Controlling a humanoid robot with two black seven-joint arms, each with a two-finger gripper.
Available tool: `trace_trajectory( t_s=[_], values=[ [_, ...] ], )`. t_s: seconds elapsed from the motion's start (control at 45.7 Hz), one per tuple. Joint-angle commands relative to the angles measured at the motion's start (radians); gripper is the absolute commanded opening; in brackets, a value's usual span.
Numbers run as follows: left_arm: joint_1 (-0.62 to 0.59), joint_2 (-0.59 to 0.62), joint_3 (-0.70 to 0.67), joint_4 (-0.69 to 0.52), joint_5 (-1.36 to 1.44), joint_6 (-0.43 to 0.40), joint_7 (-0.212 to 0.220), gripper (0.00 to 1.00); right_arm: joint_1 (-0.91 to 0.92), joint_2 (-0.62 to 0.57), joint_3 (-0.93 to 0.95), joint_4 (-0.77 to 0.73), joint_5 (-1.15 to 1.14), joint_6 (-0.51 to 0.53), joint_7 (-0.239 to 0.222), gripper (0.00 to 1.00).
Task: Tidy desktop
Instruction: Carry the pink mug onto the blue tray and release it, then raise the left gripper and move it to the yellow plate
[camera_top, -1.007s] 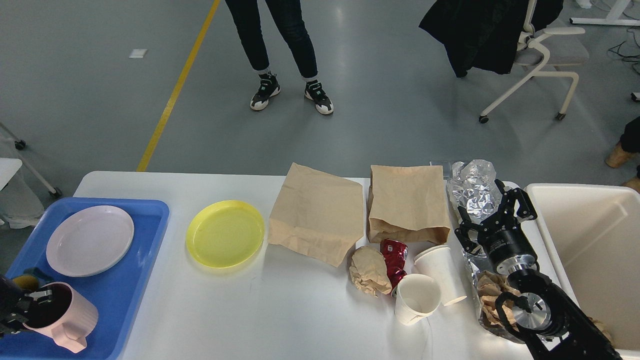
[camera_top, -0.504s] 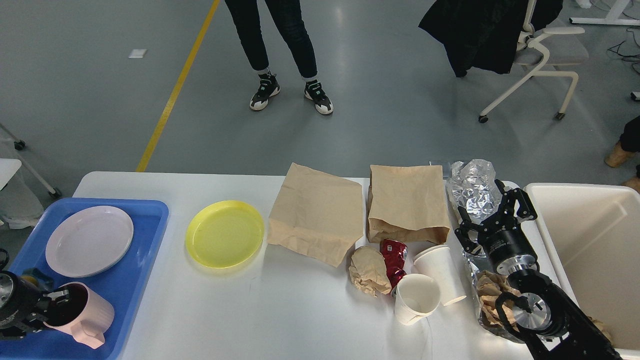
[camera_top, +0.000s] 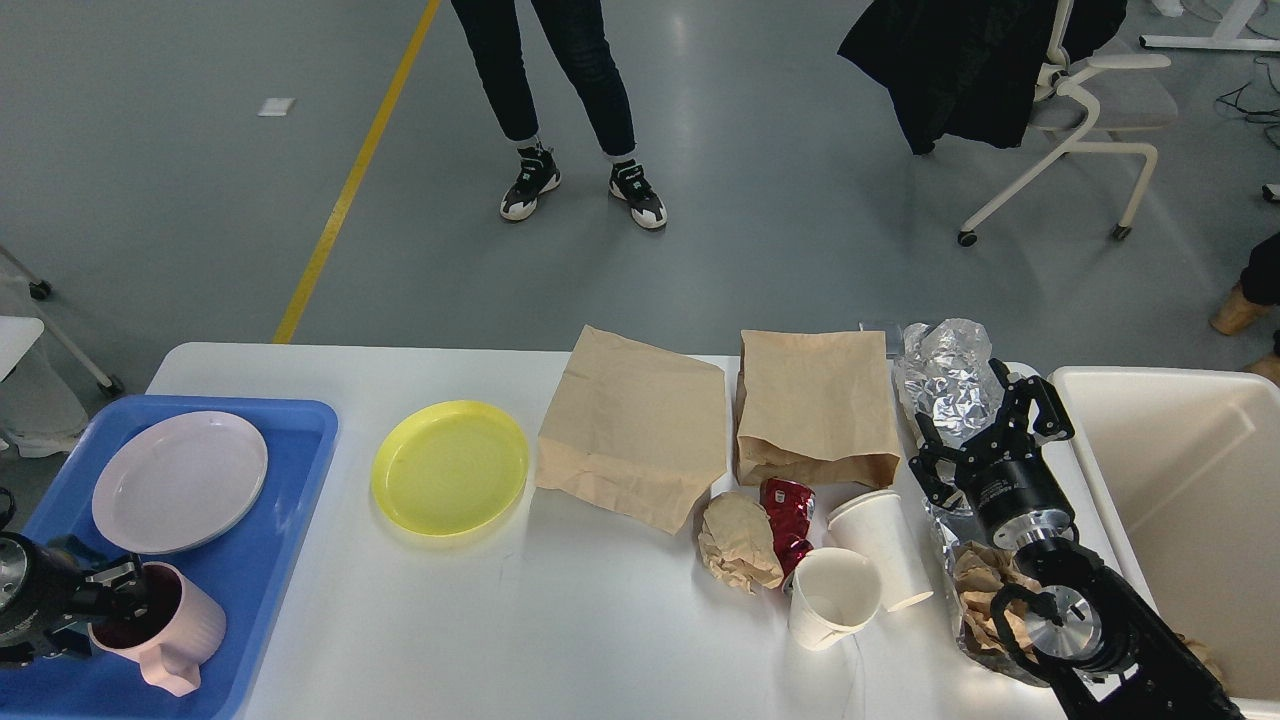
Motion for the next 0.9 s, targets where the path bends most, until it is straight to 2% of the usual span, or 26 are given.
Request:
trace_trajectory(
  t_s=[0.0,0.109,0.197,0.328,0.504,0.613,0.745,0.876],
  values=[
    [-0.028,0.001,0.005,-0.005,0.0,-0.005,0.0,0.96,0.0,0.0,0.0,0.0,0.0,0.0,0.001,1.0],
    [-0.077,0.005,0.051,-0.043,-0.002,-0.054,-0.001,0.96,0.0,0.0,0.0,-0.001,0.0,0.001,0.0,1.0],
    [-0.182,0.002,0.134,-0.072,-0.002,-0.107,-0.001,0.96,0.0,0.0,0.0,0.0,0.0,0.0,0.001,1.0],
    [-0.429,-0.032,0.307,-0.187,-0.002,-0.164,-0.003,0.96,0.0,0.0,0.0,0.0,0.0,0.0,0.0,1.0],
    [-0.817,-0.15,0.485,-0.452,-0.003,-0.161,-0.012,0.96,0.0,0.0,0.0,0.0,0.0,0.0,0.0,1.0],
    [-1.002,-0.265,0.502,-0.58,-0.057,-0.167,-0.012,0.96,0.0,0.0,0.0,0.0,0.0,0.001,0.001,1.0],
    [-1.17,-0.436,0.493,-0.65,-0.199,-0.18,-0.016,0.96,0.0,0.0,0.0,-0.001,0.0,0.0,0.0,1.0],
    [-1.31,-0.571,0.452,-0.704,-0.295,-0.227,-0.061,0.96,0.0,0.0,0.0,-0.001,0.0,0.0,0.0,1.0]
  ],
)
